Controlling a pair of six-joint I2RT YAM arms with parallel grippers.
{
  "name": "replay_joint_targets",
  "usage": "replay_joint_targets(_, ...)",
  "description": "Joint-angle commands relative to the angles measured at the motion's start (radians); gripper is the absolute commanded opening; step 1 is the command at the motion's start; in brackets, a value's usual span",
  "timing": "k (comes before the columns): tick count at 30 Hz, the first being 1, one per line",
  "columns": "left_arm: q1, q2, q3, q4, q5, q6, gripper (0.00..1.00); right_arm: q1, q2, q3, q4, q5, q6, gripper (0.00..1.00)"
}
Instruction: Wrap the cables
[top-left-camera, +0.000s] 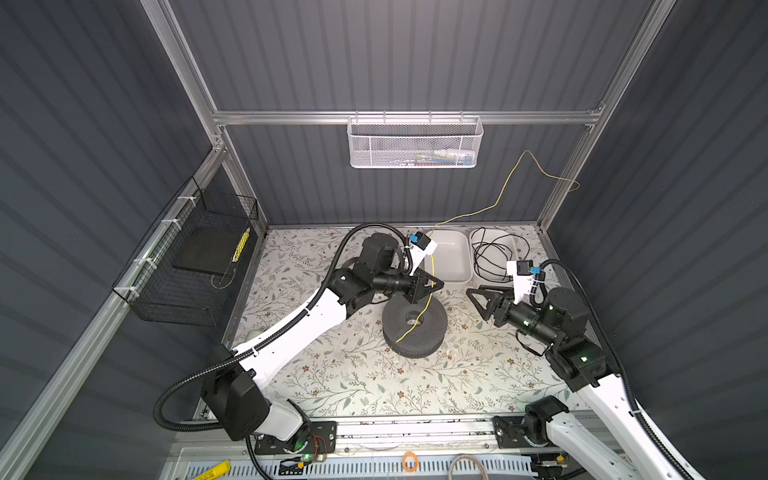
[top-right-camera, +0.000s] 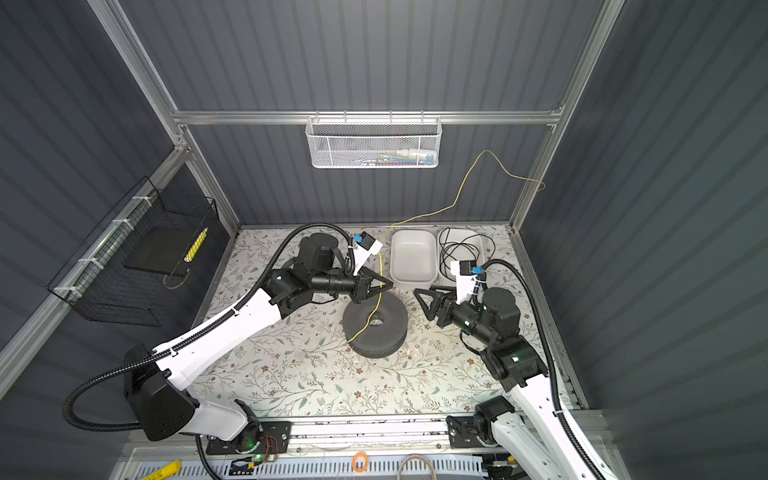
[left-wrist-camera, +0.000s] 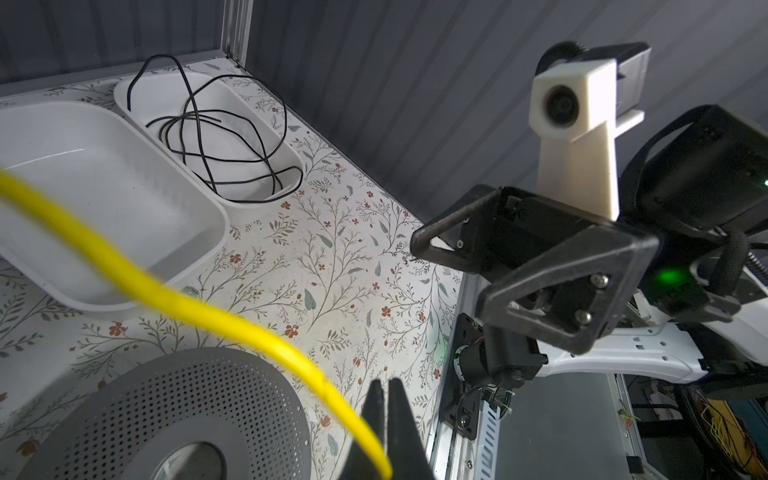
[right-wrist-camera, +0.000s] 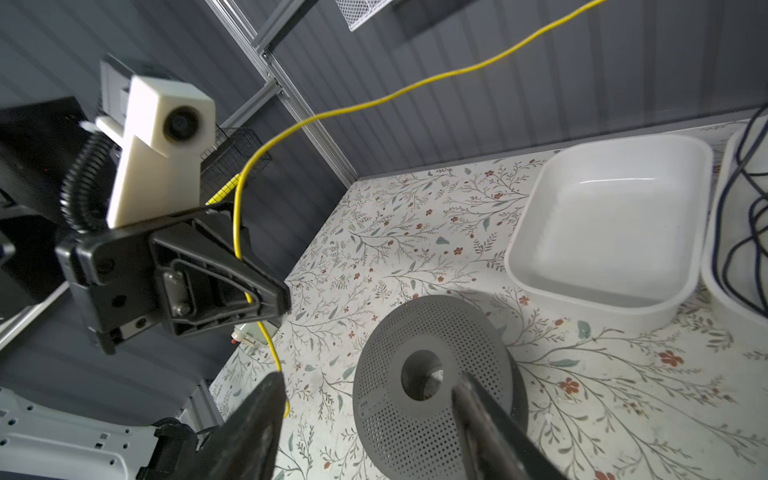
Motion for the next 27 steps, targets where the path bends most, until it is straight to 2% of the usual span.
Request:
replay_joint_targets(1, 0.000, 0.027, 0.032, 0.007, 0.009, 0.006, 0.00, 0.004, 0.019, 0.008, 0.063, -0.054, 0.006, 0.70)
replay_joint_targets(4, -0.001, 0.046, 0.040, 0.005, -0.001, 0.005, 0.00, 0.007, 0.044, -0.022, 0.136, -0.128, 0.049, 0.73)
replay_joint_targets(8, 0.000, 0.068, 0.074, 0.043, 0.004, -0.028, 0.00, 0.065, 0.086, -0.071, 0.234, -0.139, 0.084, 0.71)
replay_joint_targets(14, -0.001, 0.096, 0.106, 0.068, 0.015, -0.049, 0.00, 0.225, 0.173, -0.099, 0.313, -0.027, 0.040, 0.67)
replay_joint_targets(16, -0.001, 0.100, 0.108, 0.077, 0.016, -0.055, 0.00, 0.262, 0.226, -0.105, 0.352, -0.025, 0.037, 0.64)
replay_joint_targets(20, -0.001, 0.097, 0.097, 0.086, 0.018, -0.066, 0.00, 0.313, 0.288, -0.119, 0.430, -0.009, 0.054, 0.61)
replay_joint_targets(27, -0.001, 0.074, 0.067, 0.098, 0.019, -0.077, 0.00, 0.338, 0.342, -0.119, 0.450, 0.061, 0.049, 0.47)
